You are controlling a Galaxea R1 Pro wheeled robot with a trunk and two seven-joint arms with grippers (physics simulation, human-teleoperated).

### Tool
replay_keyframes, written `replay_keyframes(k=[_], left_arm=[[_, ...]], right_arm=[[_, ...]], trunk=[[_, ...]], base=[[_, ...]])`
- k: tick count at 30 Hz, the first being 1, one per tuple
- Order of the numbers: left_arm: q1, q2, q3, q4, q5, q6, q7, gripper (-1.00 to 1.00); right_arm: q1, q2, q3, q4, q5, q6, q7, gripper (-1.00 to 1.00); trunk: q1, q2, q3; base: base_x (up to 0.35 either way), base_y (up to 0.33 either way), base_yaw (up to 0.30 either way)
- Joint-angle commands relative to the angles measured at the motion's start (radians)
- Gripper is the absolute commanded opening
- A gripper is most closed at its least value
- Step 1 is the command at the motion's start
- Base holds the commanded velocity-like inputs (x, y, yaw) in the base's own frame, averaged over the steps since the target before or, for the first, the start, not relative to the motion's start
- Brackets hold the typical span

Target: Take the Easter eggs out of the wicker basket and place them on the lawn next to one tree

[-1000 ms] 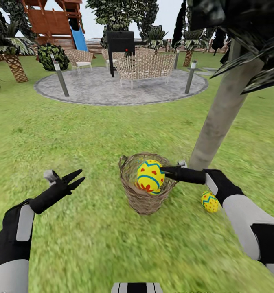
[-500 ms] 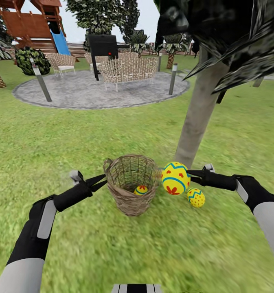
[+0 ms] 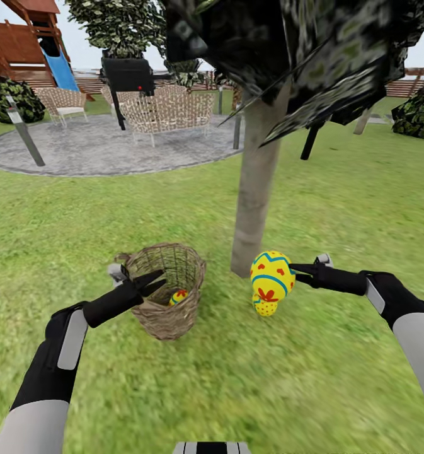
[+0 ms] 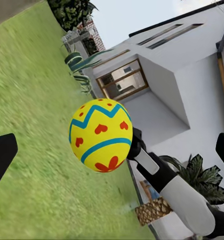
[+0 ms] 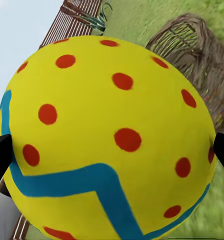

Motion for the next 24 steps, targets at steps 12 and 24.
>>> replay_keyframes(k=[12, 24], left_arm=[[-0.001, 0.001, -0.041, -0.003, -0.001, 0.004, -0.003, 1.0], [-0.001, -0.009, -0.041, -0.001, 0.001, 0.003, -0.003, 1.0]], right_arm=[[-0.001, 0.009, -0.001, -0.042, 0.001, -0.009, -0.416, -1.0], [0.0, 0.055, 0.013, -0.127, 0.042, -0.11, -1.038, -1.0]], trunk=[[0.0, 0.0, -0.001], [0.0, 0.0, -0.001]], base=[[0.001, -0.311, -0.002], [0.192, -0.261, 0.031]])
